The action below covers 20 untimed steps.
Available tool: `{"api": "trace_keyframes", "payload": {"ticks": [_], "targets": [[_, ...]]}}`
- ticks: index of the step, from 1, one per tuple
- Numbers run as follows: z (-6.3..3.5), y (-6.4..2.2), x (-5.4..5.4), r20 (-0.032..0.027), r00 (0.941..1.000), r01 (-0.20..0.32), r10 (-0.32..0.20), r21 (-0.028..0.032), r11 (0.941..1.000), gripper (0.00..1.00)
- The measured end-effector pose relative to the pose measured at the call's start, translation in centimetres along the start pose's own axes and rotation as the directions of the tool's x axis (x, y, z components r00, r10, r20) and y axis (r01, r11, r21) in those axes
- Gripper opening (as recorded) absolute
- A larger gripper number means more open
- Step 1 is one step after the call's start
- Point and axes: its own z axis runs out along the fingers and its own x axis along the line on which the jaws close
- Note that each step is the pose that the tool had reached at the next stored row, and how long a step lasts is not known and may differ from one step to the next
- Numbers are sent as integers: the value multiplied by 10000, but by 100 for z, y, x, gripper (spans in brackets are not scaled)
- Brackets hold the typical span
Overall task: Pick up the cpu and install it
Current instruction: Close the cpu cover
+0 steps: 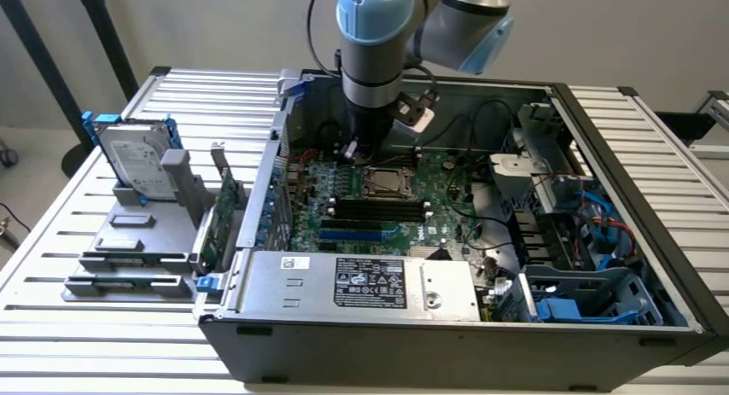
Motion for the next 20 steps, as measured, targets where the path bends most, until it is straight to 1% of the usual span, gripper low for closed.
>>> {"api": "trace_keyframes", "payload": {"ticks": [5, 9, 20], "targets": [[6, 53, 37, 46, 10000, 3, -3, -32, 10000, 11], [9, 77, 59, 79, 10000, 5, -5, -55, 10000, 11], [24, 80, 113, 155, 9999, 10, -9, -108, 9999, 11]]}}
